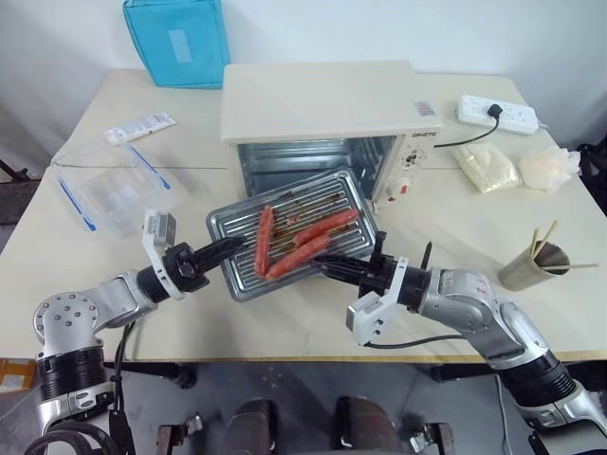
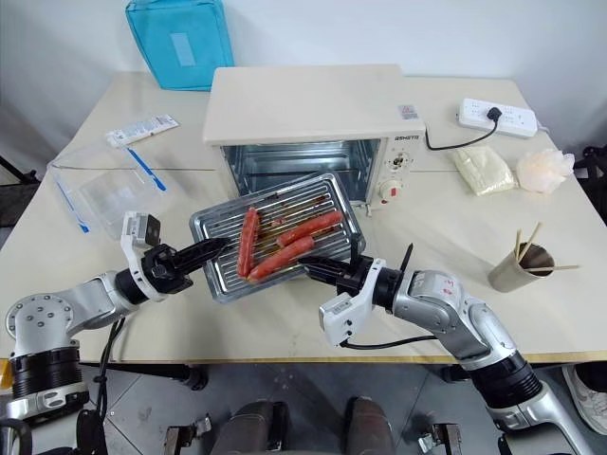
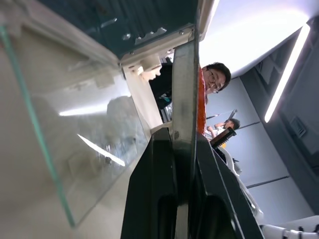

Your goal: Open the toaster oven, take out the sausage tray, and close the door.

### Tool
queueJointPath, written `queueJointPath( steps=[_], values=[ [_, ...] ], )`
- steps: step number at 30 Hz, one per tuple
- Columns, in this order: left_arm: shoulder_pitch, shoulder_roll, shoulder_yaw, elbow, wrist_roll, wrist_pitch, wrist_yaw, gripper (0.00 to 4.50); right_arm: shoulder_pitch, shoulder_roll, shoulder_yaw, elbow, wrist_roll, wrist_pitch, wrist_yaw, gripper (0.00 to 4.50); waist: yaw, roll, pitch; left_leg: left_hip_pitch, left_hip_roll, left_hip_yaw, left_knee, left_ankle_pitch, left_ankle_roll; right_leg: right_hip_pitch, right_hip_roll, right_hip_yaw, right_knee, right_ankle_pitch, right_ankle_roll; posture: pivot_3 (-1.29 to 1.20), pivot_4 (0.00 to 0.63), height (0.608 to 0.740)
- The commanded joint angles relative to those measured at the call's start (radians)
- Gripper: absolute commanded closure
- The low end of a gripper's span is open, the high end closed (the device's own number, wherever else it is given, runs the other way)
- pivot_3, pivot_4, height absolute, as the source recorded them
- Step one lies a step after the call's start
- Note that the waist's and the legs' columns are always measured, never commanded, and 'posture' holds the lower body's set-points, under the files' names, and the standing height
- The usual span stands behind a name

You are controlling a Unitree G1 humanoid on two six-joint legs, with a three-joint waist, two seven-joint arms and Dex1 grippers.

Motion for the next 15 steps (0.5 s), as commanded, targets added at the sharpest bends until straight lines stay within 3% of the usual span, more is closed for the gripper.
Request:
queueJointPath(
  steps=[1,4,11,12,15],
  values=[
    [0.029,0.009,0.042,-0.006,-0.115,0.008,0.076,4.5,0.005,0.001,-0.044,-0.017,0.14,0.044,0.025,3.62,0.0,0.0,0.0,0.001,0.0,0.0,0.0,0.0,0.0,0.001,0.0,0.0,0.0,0.0,0.0,0.0,0.15,0.74],
    [0.065,0.023,0.059,0.008,-0.203,-0.004,0.14,4.5,0.032,-0.015,-0.075,-0.019,0.192,0.067,0.039,2.63,0.0,0.0,0.0,0.009,0.0,-0.001,-0.002,-0.001,0.0,0.01,0.0,0.0,-0.002,0.0,0.0,0.0,0.15,0.74],
    [0.239,0.115,0.076,-0.01,-0.524,-0.097,0.307,4.5,0.162,-0.093,-0.176,-0.03,0.463,0.166,0.153,0.26,0.0,0.0,0.0,0.01,0.001,-0.001,-0.003,-0.001,0.0,0.01,0.0,0.004,-0.002,0.0,0.0,0.0,0.15,0.74],
    [0.258,0.116,0.083,-0.016,-0.535,-0.103,0.315,4.5,0.174,-0.097,-0.19,-0.032,0.497,0.181,0.166,0.03,0.001,0.0,0.0,0.01,0.001,-0.001,-0.003,-0.001,0.0,0.01,0.0,0.005,-0.002,0.0,0.0,0.0,0.15,0.74],
    [0.349,0.099,0.139,-0.055,-0.538,-0.112,0.319,4.5,0.222,-0.11,-0.259,-0.023,0.632,0.306,0.204,0.03,0.001,0.0,0.0,0.01,0.001,0.0,-0.003,-0.002,0.0,0.01,0.0,0.005,-0.003,0.0,-0.001,0.0,0.15,0.74]
  ],
)
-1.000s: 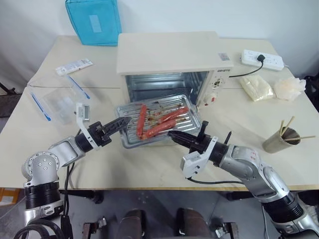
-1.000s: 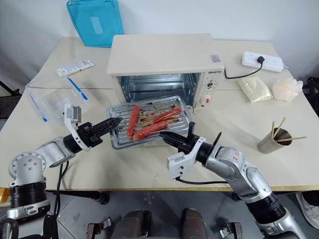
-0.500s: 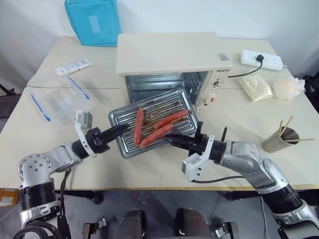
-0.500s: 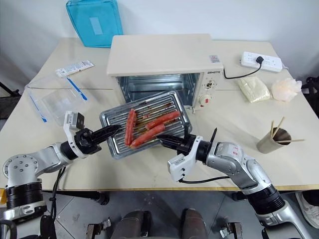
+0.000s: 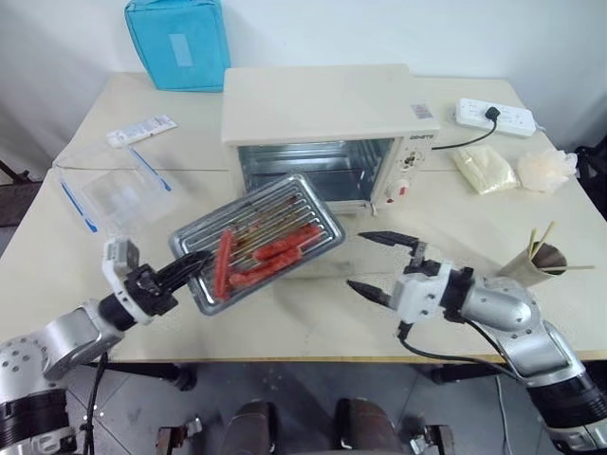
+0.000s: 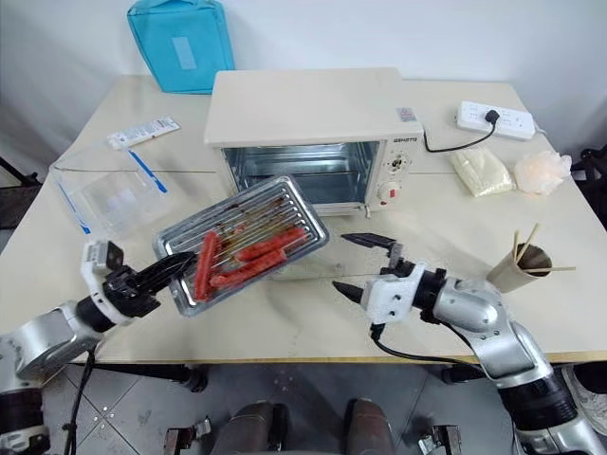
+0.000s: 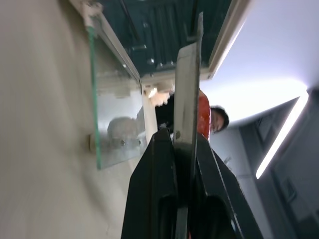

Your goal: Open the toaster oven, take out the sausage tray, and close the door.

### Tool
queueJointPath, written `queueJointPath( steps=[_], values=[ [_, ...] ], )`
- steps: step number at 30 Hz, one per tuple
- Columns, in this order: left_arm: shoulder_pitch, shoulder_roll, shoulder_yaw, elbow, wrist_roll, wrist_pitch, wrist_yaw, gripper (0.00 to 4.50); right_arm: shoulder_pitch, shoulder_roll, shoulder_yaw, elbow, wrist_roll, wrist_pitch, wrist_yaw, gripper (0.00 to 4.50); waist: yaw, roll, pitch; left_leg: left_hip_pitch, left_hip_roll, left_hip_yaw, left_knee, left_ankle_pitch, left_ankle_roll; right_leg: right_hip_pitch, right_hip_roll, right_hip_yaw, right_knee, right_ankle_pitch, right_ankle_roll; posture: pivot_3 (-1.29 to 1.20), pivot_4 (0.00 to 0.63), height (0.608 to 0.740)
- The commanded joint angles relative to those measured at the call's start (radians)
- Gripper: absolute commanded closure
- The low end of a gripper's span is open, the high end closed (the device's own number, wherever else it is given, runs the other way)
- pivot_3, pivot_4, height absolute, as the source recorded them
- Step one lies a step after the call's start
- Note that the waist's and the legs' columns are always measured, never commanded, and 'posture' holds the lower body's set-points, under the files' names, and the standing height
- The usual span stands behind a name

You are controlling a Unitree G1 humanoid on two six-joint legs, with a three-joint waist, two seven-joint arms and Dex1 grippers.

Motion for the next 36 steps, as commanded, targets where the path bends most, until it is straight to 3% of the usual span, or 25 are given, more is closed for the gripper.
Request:
queueJointPath(
  steps=[1,4,7,11,14,18,19,25,30,36],
  values=[
    [0.076,-0.015,0.08,-0.073,-0.05,-0.018,0.003,4.5,0.035,-0.022,-0.094,-0.022,0.17,0.125,0.048,0.03,0.0,0.0,0.0,0.0,0.0,0.0,0.0,0.0,0.0,0.0,0.0,0.0,0.0,0.0,0.0,0.0,0.15,0.74],
    [0.181,-0.076,0.16,-0.144,-0.05,-0.041,-0.015,4.5,0.039,-0.014,-0.156,0.022,0.3,0.296,0.072,0.03,0.0,0.0,0.0,0.0,0.0,0.001,0.0,-0.001,0.001,0.0,0.0,0.0,-0.001,0.0,0.0,0.0,0.15,0.74],
    [0.317,-0.159,0.233,-0.233,-0.05,-0.08,-0.027,4.5,0.014,-0.014,-0.171,0.113,0.345,0.429,0.094,0.59,-0.002,0.0,0.0,0.0,0.001,0.001,0.0,-0.001,0.001,0.0,0.0,0.0,-0.002,0.0,0.0,0.0,0.15,0.74],
    [0.452,-0.251,0.277,-0.34,-0.05,-0.133,-0.063,4.5,-0.038,-0.013,-0.157,0.204,0.329,0.481,0.139,2.08,0.004,0.0,0.0,0.0,0.001,0.002,0.0,-0.002,0.002,0.0,-0.001,0.0,-0.006,-0.001,-0.002,0.0,0.15,0.74],
    [0.529,-0.292,0.291,-0.384,-0.05,-0.179,-0.053,4.5,-0.087,-0.005,-0.142,0.275,0.3,0.503,0.142,2.89,0.003,0.0,0.0,0.0,0.001,0.003,0.001,-0.003,0.003,-0.001,-0.001,0.0,-0.006,-0.001,-0.002,0.0,0.15,0.74],
    [0.52,-0.401,0.324,-0.437,-0.05,-0.293,-0.013,4.5,-0.133,-0.009,-0.084,0.364,0.231,0.49,0.192,4.28,0.005,0.0,0.0,0.0,0.001,0.003,0.001,-0.004,0.002,-0.001,-0.001,0.001,-0.007,-0.001,-0.002,0.0,0.15,0.74],
    [0.513,-0.435,0.331,-0.458,-0.05,-0.323,-0.003,4.5,-0.14,-0.007,-0.069,0.378,0.235,0.507,0.222,4.45,0.005,0.0,0.0,0.0,0.001,0.003,0.001,-0.005,0.002,-0.001,-0.001,0.001,-0.007,-0.001,-0.003,0.0,0.15,0.74],
    [0.472,-0.609,0.324,-0.571,-0.05,-0.498,0.132,4.5,-0.17,0.075,-0.054,0.439,0.243,0.42,0.288,4.45,0.001,-0.002,-0.001,0.0,0.001,0.005,0.001,-0.006,0.002,0.001,0.0,-0.001,-0.009,-0.001,-0.002,0.0,0.15,0.74],
    [0.448,-0.626,0.308,-0.605,-0.05,-0.55,0.198,4.5,-0.181,0.164,-0.126,0.404,0.381,0.357,0.387,4.45,0.003,-0.002,-0.002,0.0,0.002,0.006,0.002,-0.006,0.002,0.0,0.002,-0.001,-0.009,-0.001,-0.002,0.0,0.15,0.74],
    [0.44,-0.617,0.293,-0.62,-0.05,-0.567,0.226,4.5,-0.207,0.174,-0.192,0.318,0.48,0.414,0.393,4.45,0.006,-0.002,-0.002,0.0,0.002,0.005,0.002,-0.006,0.003,0.001,0.001,-0.001,-0.011,0.0,-0.001,0.0,0.15,0.74]
  ],
)
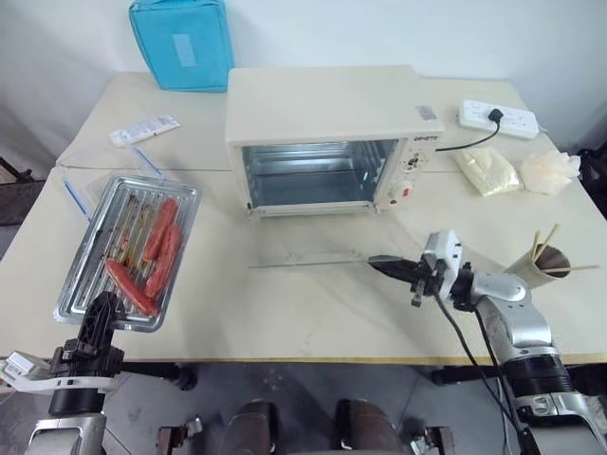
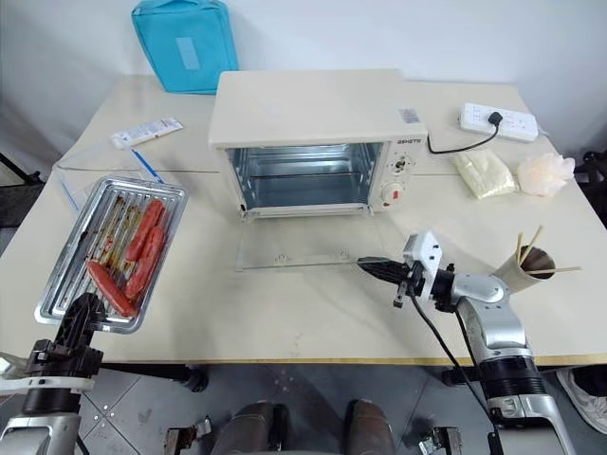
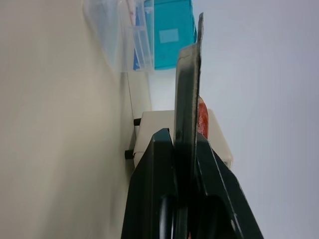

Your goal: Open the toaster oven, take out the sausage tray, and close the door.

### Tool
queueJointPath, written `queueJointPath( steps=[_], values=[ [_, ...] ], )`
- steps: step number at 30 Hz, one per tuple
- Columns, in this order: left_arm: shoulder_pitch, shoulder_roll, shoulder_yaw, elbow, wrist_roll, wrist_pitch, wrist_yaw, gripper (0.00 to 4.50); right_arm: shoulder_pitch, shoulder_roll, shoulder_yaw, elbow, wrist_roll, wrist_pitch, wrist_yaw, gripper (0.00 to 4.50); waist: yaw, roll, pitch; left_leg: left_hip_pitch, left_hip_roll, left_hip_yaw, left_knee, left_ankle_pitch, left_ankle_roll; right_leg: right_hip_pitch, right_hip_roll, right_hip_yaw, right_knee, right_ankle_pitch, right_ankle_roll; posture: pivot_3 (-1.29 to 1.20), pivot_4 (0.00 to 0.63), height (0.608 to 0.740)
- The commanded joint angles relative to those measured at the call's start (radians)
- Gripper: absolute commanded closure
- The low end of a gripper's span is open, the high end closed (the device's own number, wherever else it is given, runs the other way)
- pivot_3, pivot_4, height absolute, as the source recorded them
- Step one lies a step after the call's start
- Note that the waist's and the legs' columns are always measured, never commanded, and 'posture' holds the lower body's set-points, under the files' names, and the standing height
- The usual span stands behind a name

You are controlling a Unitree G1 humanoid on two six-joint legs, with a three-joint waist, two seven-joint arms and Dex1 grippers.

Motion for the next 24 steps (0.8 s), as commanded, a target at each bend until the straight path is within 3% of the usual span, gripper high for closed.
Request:
queueJointPath(
  steps=[1,8,13,16,24],
  values=[
    [0.003,0.007,0.001,-0.058,-0.032,-0.012,0.006,4.5,-0.028,0.001,-0.076,-0.1,0.093,0.042,-0.022,4.45,0.001,0.0,0.0,0.0,0.0,0.0,0.0,0.0,0.0,0.0,0.0,0.0,0.0,0.0,0.0,0.0,0.15,0.74],
    [0.07,0.006,-0.054,-0.117,-0.032,-0.021,-0.016,4.5,-0.137,0.096,-0.142,-0.237,0.214,0.174,-0.219,4.45,-0.003,0.0,0.0,0.0,0.002,0.0,-0.001,-0.001,-0.002,-0.001,0.001,0.0,-0.002,0.0,-0.001,0.0,0.15,0.74],
    [0.117,0.064,-0.116,-0.139,-0.032,-0.005,-0.065,4.5,-0.045,0.013,-0.146,-0.342,0.272,0.278,-0.152,4.45,0.013,0.0,0.0,-0.003,0.002,-0.002,-0.001,-0.004,-0.001,-0.001,0.001,0.001,-0.004,0.0,-0.001,0.0,0.15,0.74],
    [0.128,0.131,-0.151,-0.111,-0.032,0.042,-0.099,4.5,0.06,-0.056,-0.159,-0.395,0.265,0.284,-0.099,3.86,0.022,0.0,0.0,-0.004,0.001,-0.001,-0.001,-0.005,0.002,-0.001,0.001,0.0,-0.007,0.0,-0.001,0.0,0.15,0.74],
    [0.064,0.39,-0.254,0.071,-0.032,0.264,-0.204,4.5,0.367,-0.14,-0.28,-0.534,0.237,0.205,-0.05,1.1,0.022,0.001,0.0,-0.001,0.002,0.004,-0.001,-0.006,0.004,0.0,0.001,0.001,-0.008,0.0,-0.001,0.0,0.15,0.74]
  ],
)
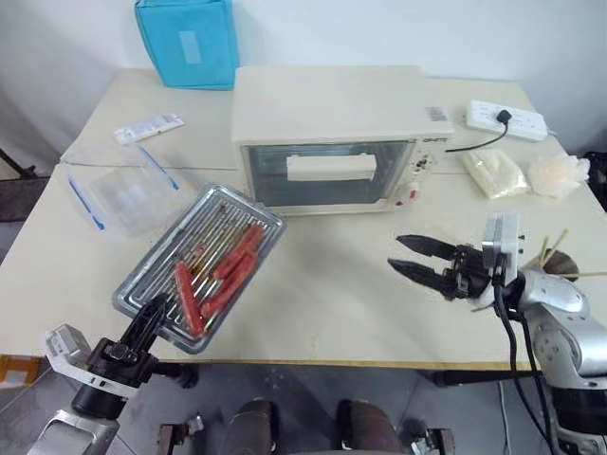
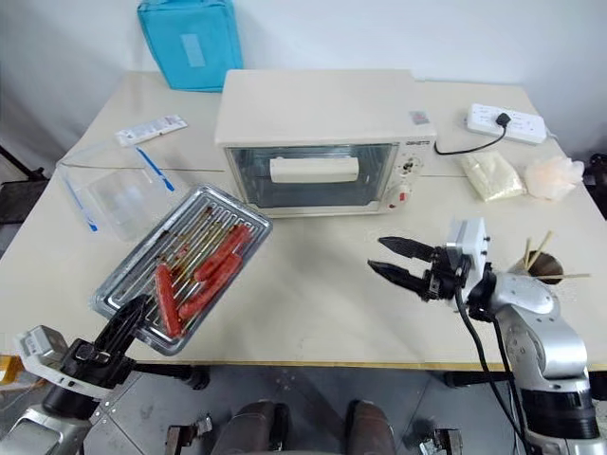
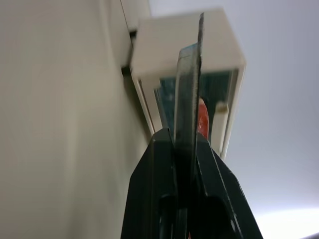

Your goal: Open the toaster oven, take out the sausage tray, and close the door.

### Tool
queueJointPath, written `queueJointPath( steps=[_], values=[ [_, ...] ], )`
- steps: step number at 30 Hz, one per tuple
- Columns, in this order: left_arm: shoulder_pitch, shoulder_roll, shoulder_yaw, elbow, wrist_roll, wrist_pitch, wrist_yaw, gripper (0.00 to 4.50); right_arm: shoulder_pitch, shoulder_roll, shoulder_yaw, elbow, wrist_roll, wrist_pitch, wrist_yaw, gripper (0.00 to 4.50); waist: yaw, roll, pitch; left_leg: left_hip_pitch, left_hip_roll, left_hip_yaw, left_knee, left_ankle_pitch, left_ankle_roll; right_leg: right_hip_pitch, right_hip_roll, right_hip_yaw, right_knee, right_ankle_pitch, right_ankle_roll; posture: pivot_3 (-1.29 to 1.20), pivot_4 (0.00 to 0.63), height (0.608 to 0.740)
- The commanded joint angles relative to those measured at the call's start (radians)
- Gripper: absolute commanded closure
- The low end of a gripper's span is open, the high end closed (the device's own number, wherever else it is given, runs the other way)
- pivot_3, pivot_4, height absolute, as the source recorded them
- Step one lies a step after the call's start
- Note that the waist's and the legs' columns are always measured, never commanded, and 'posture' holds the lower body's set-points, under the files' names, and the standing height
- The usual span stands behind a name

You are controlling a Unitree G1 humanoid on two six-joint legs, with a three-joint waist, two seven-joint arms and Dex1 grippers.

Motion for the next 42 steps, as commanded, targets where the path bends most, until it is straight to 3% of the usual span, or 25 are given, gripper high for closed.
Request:
queueJointPath(
  steps=[1,3,8,13,20,25,27,35,38,42],
  values=[
    [-0.097,0.128,-0.08,0.11,-0.028,0.14,-0.051,4.5,0.144,-0.026,-0.111,-0.124,0.013,-0.038,0.011,0.74,0.006,0.001,0.0,0.0,0.0,0.0,0.0,0.0,0.0,0.0,0.0,0.0,0.001,0.0,0.0,0.0,0.15,0.74],
    [-0.178,0.19,-0.132,0.191,-0.028,0.206,-0.06,4.5,0.217,-0.025,-0.144,-0.178,0.02,-0.042,-0.001,0.04,0.015,0.003,0.001,0.001,0.0,-0.003,-0.001,0.001,-0.001,0.0,0.001,-0.001,0.003,-0.001,-0.002,0.0,0.15,0.74],
    [-0.407,0.313,-0.276,0.385,-0.028,0.347,-0.077,4.5,0.342,-0.007,-0.196,-0.272,0.015,-0.053,-0.04,0.04,0.003,0.004,0.001,0.002,0.001,-0.002,-0.001,0.001,-0.001,-0.001,0.0,0.0,0.005,0.001,-0.003,0.0,0.15,0.74],
    [-0.646,0.355,-0.425,0.574,-0.028,0.407,-0.045,4.5,0.452,0.012,-0.233,-0.345,0.003,-0.061,-0.087,0.04,0.003,0.004,0.001,0.001,0.002,-0.002,-0.003,0.003,-0.006,-0.002,0.002,-0.001,0.005,0.001,-0.003,0.0,0.15,0.74],
    [-0.923,0.262,-0.569,0.721,0.175,0.452,-0.066,4.5,0.554,0.047,-0.248,-0.421,-0.006,-0.066,-0.152,0.04,0.01,0.004,0.001,0.001,-0.002,0.0,-0.002,0.005,-0.004,-0.002,0.001,0.0,0.006,0.003,0.0,0.0,0.15,0.74],
    [-0.98,0.214,-0.563,0.752,0.279,0.477,-0.091,4.5,0.578,0.054,-0.246,-0.442,-0.001,-0.061,-0.171,0.04,0.005,0.004,0.001,0.001,-0.005,-0.001,-0.003,0.006,-0.003,-0.002,0.0,0.002,0.005,0.004,0.002,0.0,0.15,0.74],
    [-1.019,0.179,-0.581,0.762,0.385,0.445,-0.075,4.5,0.589,0.062,-0.232,-0.455,-0.006,-0.058,-0.188,0.04,0.006,0.004,0.001,0.001,-0.005,0.0,-0.004,0.006,-0.004,-0.002,0.0,0.002,0.006,0.004,0.002,0.0,0.15,0.74],
    [-1.005,0.182,-0.561,0.682,0.654,0.38,-0.195,2.0,0.606,0.057,-0.213,-0.444,-0.024,-0.065,-0.187,0.0,0.012,0.004,0.001,0.001,-0.006,-0.001,-0.003,0.008,-0.003,-0.002,-0.001,0.001,0.005,0.004,0.003,0.0,0.15,0.74],
    [-0.963,0.236,-0.538,0.603,0.719,0.346,-0.28,1.07,0.595,0.045,-0.219,-0.421,-0.025,-0.066,-0.171,0.0,0.007,0.004,0.001,0.001,-0.005,-0.001,-0.004,0.008,-0.004,-0.002,-0.001,0.001,0.005,0.004,0.003,0.0,0.15,0.74],
    [-0.853,0.394,-0.512,0.475,0.857,0.199,-0.512,0.04,0.581,0.014,-0.25,-0.369,-0.015,-0.063,-0.126,0.0,-0.008,0.004,0.001,0.004,-0.004,0.001,-0.006,0.007,-0.006,-0.002,0.001,0.002,0.005,0.003,0.001,0.0,0.15,0.74]
  ],
)
